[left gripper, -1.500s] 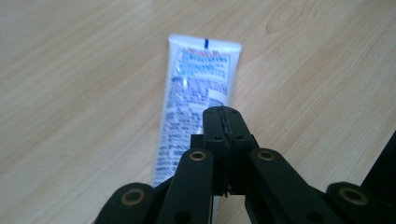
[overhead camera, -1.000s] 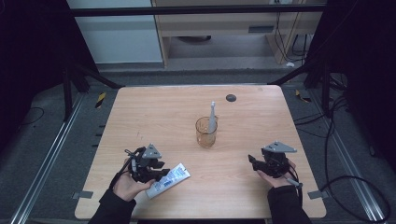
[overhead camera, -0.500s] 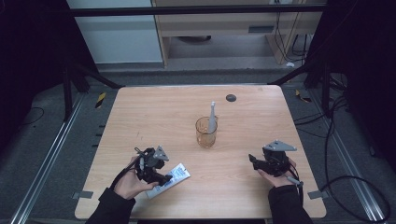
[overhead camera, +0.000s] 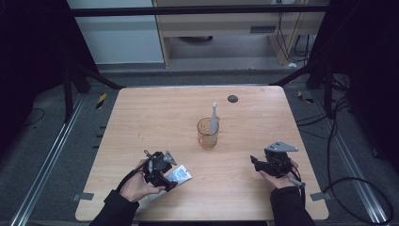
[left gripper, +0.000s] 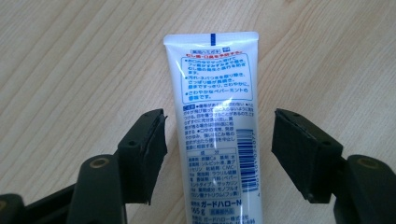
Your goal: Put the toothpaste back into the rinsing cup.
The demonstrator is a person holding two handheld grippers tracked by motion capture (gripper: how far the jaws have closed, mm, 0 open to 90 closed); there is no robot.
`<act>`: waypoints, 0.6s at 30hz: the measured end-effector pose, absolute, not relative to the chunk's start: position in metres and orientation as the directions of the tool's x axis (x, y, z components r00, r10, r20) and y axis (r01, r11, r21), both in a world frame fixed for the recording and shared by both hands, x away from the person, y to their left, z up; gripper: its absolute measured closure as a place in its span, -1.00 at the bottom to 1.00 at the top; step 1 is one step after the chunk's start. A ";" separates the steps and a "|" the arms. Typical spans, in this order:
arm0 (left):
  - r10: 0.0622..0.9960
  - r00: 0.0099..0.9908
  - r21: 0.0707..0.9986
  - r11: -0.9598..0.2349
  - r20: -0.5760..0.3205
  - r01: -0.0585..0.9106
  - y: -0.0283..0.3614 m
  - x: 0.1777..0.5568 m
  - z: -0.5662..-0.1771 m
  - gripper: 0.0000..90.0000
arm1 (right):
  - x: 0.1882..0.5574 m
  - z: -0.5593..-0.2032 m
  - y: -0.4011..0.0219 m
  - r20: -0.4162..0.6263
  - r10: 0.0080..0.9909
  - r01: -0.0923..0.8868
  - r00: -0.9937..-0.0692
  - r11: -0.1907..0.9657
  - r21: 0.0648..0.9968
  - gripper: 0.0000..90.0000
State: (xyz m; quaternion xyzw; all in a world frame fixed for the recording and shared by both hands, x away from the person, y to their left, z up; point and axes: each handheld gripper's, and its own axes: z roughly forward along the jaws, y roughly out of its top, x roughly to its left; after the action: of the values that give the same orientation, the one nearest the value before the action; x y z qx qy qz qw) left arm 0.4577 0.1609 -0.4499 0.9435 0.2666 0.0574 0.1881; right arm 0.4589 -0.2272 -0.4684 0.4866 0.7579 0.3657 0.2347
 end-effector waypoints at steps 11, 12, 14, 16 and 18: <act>0.533 0.846 0.332 -0.801 0.015 0.499 0.151 0.461 -0.461 -0.18 | 0.459 -0.469 -0.227 -0.006 0.908 0.565 -0.418 0.265 0.781 -0.19; 0.534 0.845 0.330 -0.801 0.015 0.500 0.151 0.461 -0.461 -0.17 | 0.460 -0.469 -0.227 -0.006 0.908 0.565 -0.418 0.265 0.781 -0.19; 0.539 0.842 0.325 -0.799 0.012 0.506 0.152 0.462 -0.463 -0.15 | 0.460 -0.469 -0.226 -0.006 0.908 0.567 -0.419 0.266 0.779 -0.19; 0.544 0.839 0.320 -0.796 0.007 0.513 0.152 0.463 -0.465 -0.13 | 0.460 -0.470 -0.226 -0.006 0.908 0.567 -0.420 0.267 0.779 -0.19; 0.545 0.838 0.311 -0.797 0.001 0.518 0.152 0.465 -0.467 -0.13 | 0.460 -0.470 -0.226 -0.002 0.909 0.569 -0.418 0.264 0.779 -0.19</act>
State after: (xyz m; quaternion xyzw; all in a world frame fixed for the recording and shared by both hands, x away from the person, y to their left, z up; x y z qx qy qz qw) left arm 0.4648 0.1515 -0.4667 0.9468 0.2806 0.0451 0.1509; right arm 0.4597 -0.2260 -0.4698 0.4863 0.7597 0.3629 0.2337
